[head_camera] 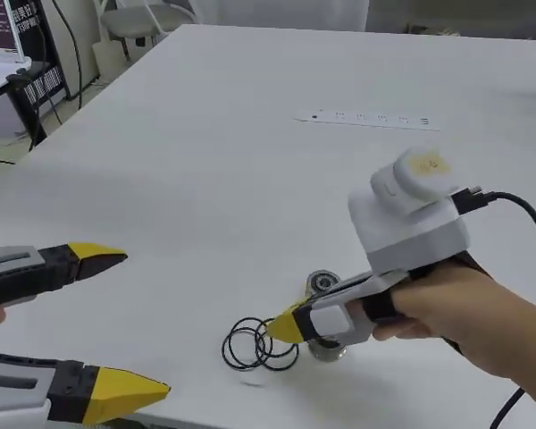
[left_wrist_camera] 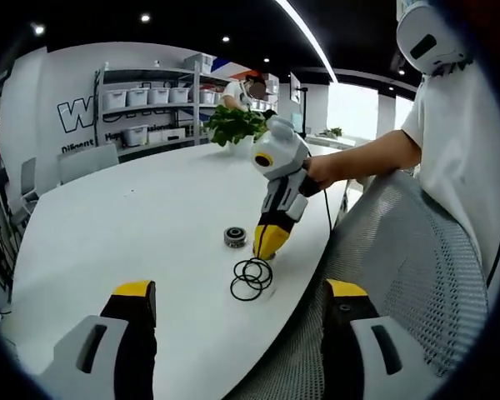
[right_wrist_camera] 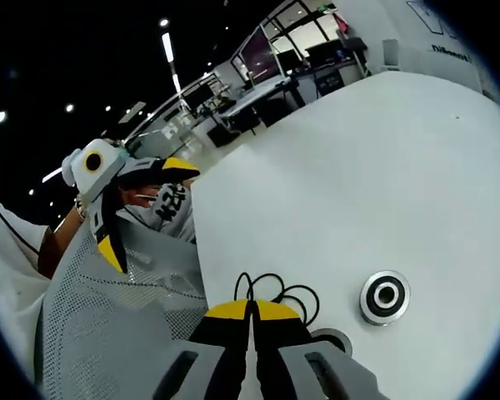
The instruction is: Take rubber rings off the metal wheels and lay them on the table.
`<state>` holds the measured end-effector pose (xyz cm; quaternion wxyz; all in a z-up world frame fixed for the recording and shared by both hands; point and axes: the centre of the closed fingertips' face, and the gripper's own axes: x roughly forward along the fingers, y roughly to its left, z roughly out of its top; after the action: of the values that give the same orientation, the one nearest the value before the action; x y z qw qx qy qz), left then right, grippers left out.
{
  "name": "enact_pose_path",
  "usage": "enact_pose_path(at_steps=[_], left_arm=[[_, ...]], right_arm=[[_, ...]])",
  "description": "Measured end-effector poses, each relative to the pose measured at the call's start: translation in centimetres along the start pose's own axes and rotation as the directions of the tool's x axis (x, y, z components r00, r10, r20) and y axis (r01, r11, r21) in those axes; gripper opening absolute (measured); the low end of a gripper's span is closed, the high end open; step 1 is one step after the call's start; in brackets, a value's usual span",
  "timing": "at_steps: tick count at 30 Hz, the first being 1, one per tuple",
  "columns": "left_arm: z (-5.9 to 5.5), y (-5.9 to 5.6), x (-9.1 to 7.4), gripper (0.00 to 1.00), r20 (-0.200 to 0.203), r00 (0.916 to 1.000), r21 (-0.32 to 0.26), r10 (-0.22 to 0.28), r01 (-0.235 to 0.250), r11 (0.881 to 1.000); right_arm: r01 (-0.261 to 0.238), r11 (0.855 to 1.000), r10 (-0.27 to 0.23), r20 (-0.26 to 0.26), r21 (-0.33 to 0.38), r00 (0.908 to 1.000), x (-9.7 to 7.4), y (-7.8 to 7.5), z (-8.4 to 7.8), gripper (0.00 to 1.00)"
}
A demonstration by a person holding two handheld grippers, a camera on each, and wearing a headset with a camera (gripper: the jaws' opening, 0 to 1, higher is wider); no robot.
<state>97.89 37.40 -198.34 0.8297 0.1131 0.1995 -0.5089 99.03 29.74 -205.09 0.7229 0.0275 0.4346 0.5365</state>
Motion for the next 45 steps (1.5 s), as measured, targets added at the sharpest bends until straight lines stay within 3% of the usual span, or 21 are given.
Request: enact_pose_path(at_steps=[6,15,17,20,36,40,45], left_arm=[[0.0,0.0,0.1,0.79,0.002,1.0000,-0.005,-0.001,0.001,1.000],[0.0,-0.2,0.3,0.78,0.004,1.0000,-0.019,-0.003,0.003,1.000],[0.0,-0.2,0.3,0.78,0.004,1.0000,-0.020,-0.003,0.003,1.000],[0.0,-0.2,0.3,0.78,0.003,1.0000,-0.023,-0.003,0.003,1.000],[-0.1,-0.2,0.5,0.78,0.002,1.0000,-0.023,-0.003,0.003,1.000],[0.0,-0.1,0.4,0.78,0.006,1.0000,-0.026,-0.003,0.003,1.000],[0.0,-0.1,0.5,0.78,0.007,1.0000,-0.025,-0.007,0.007,1.000]], right_arm=[[0.033,0.999,-0.034,-0.056,-0.025,0.9979,0.6,-0.9,-1.2,0.00],[0.098,0.994,-0.102,-0.074,-0.045,0.9920,0.8,-2.1,-1.7,0.00],[0.095,0.994,-0.099,-0.075,-0.059,0.9922,0.9,-2.0,-1.8,0.00],[0.128,0.987,-0.136,-0.085,-0.102,0.9870,1.1,-2.4,-1.8,0.00],[0.168,0.976,-0.178,-0.062,-0.142,0.9821,0.9,-2.7,-1.1,0.00],[0.181,0.971,-0.189,-0.037,-0.158,0.9812,0.0,-2.7,-0.2,0.00],[0.192,0.971,-0.187,0.049,-0.142,0.9812,-1.4,-2.3,2.0,0.00]])
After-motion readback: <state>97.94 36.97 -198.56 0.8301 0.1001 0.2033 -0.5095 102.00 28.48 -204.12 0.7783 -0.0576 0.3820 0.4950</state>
